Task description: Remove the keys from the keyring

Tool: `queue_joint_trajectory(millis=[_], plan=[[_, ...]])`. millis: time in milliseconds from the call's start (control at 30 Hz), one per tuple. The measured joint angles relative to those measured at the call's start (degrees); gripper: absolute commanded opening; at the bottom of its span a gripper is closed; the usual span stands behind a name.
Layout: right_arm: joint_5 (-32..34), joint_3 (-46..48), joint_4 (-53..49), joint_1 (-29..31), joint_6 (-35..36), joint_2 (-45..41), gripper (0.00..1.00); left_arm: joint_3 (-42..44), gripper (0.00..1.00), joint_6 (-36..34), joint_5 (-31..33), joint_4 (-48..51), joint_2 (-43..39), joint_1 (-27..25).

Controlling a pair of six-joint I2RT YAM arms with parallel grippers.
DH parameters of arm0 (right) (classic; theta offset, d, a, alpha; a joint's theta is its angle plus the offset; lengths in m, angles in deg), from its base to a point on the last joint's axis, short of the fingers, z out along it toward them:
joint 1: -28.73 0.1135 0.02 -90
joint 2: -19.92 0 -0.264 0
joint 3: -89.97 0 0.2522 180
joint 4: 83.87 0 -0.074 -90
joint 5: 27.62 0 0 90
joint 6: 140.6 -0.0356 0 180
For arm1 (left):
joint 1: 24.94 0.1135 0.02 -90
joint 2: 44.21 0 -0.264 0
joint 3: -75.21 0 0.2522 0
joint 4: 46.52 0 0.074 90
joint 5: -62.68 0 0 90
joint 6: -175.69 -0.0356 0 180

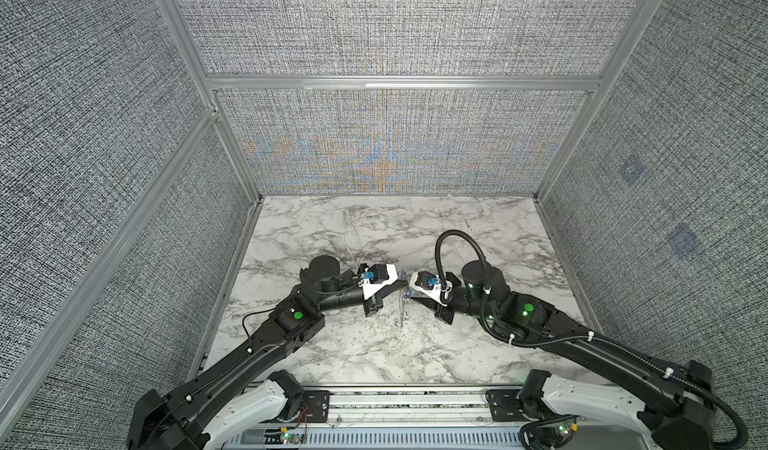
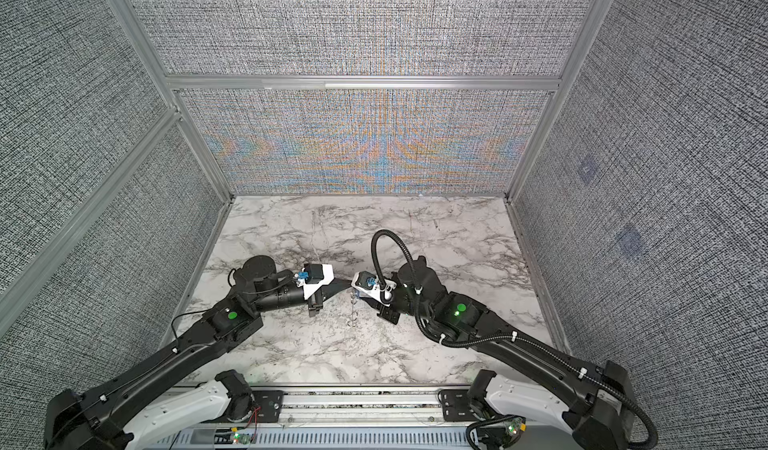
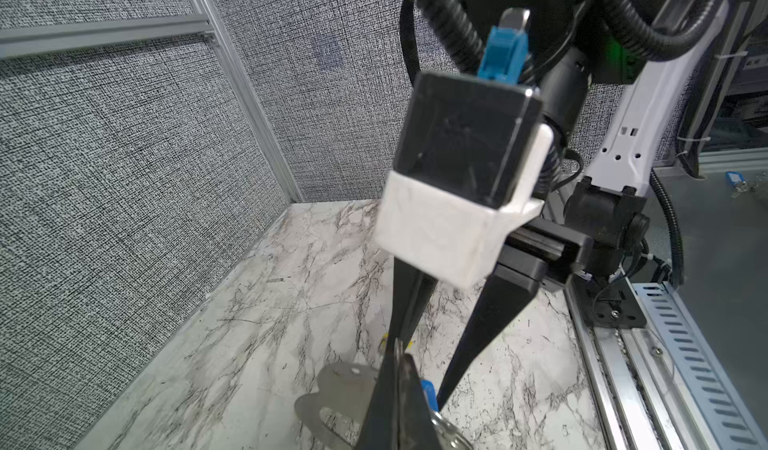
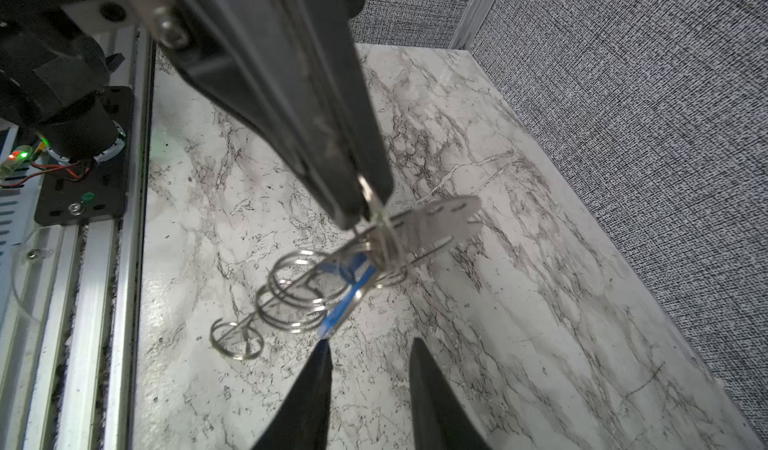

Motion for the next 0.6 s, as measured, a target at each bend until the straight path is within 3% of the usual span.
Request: queue_joint_trajectory(millis=[600], plan=[[-1.79,0.81,3.06,0.0,-0.46,-2.82,0.34,3.3,0.0,5.68,0.24,-8.15,-0.22,0.7]])
